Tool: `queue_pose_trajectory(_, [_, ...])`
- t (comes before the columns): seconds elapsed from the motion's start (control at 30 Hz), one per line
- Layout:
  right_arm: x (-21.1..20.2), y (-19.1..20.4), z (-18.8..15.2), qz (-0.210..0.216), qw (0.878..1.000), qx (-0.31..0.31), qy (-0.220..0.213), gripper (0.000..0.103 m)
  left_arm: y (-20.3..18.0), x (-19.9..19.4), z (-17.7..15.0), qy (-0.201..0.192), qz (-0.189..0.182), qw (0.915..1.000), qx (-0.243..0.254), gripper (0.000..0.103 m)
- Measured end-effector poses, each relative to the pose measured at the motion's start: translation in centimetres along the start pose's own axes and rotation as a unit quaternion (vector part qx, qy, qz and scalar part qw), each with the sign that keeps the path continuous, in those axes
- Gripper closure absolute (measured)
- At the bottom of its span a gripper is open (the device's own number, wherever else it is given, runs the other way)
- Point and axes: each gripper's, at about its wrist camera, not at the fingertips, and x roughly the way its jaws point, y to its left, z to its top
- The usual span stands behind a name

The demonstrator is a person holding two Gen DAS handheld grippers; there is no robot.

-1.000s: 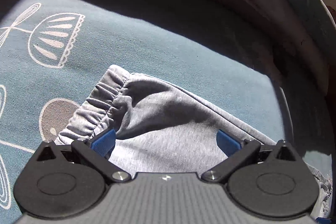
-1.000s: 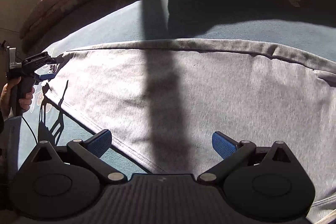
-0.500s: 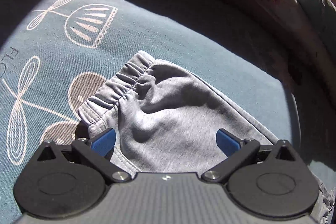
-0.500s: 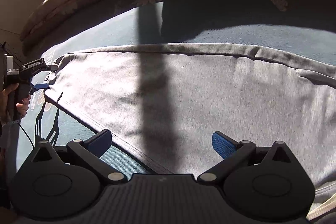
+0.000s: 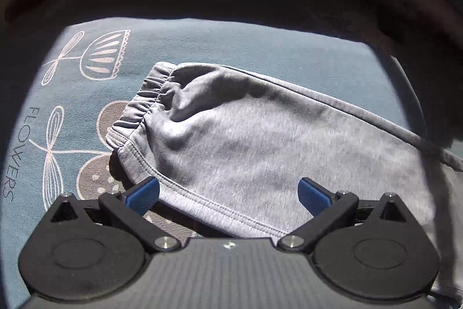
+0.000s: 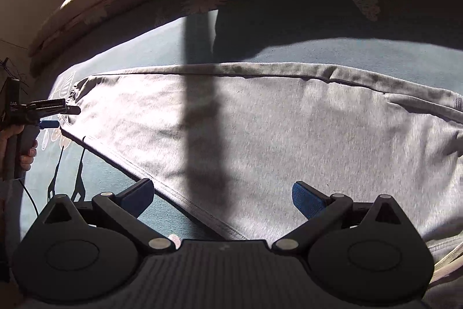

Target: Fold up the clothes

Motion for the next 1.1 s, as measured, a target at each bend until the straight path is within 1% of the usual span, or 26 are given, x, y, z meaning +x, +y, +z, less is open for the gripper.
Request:
queue_pose_trajectory(0.13, [-1.4,-1.1,-0.5,0.0,1.0,0.018,-0.006,0.0,-4.3,-3.2,-1.5,-0.02,-0.024,0.9978,0.058,0.002])
queue_pose_trajectory(0.2, [-2.2,-1.6,-1.0,-0.004,1.0,0.019,-0.008,0.0,-6.8,-4.5,-2.5,-0.029,-0.032,0.9947,0.094,0.002])
queue_pose_trajectory(0.3, [-3.4,-2.3,-2.1,-0.019,1.0,0.009,-0.007,0.0,-11.2,-6.3,-4.5,-0.041,-0.041,0.9861,0.156,0.002])
queue_pose_trajectory(0.37, [-4.1,-3.1,-2.9,-0.03,1.0,0.006,-0.004,0.0,-13.8,-6.6,-5.5,-0.035,-0.064,0.9796,0.187,0.002])
queue_pose_trajectory(0.43, [-4.6,-4.2,-4.2,-0.04,0.999,0.007,0.01,0.0,-16.5,-6.8,-6.5,-0.028,-0.089,0.9717,0.217,0.001])
queue_pose_trajectory(0.47, [-4.8,-4.7,-4.8,-0.044,0.999,0.009,0.016,0.0,-18.0,-6.6,-6.9,-0.016,-0.105,0.9679,0.228,0.001])
queue_pose_trajectory(0.6, [-5.0,-7.1,-8.5,-0.052,0.997,0.02,0.06,0.0,-23.5,-6.5,-9.3,-0.003,-0.136,0.9575,0.255,0.001])
queue_pose_trajectory(0.73, [-4.6,-8.2,-11.5,-0.083,0.993,-0.018,0.08,0.0,-27.5,-7.2,-11.9,0.002,-0.159,0.9472,0.279,0.001])
queue_pose_trajectory(0.87, [-3.2,-9.2,-13.8,-0.096,0.988,-0.074,0.096,0.0,-29.3,-8.4,-14.6,0.004,-0.154,0.9434,0.294,0.001])
queue_pose_trajectory(0.93, [-2.4,-9.5,-14.8,-0.104,0.983,-0.107,0.103,0.0,-30.1,-9.4,-16.0,-0.002,-0.149,0.9394,0.309,0.001])
queue_pose_trajectory(1.0, [-1.6,-10.0,-15.5,-0.099,0.981,-0.12,0.116,0.0,-30.9,-10.3,-17.4,-0.01,-0.145,0.9363,0.32,0.001])
queue_pose_trajectory(1.1, [-1.2,-10.3,-16.3,-0.095,0.977,-0.152,0.119,0.0,-32.0,-11.4,-19.6,-0.001,-0.164,0.9289,0.332,0.001])
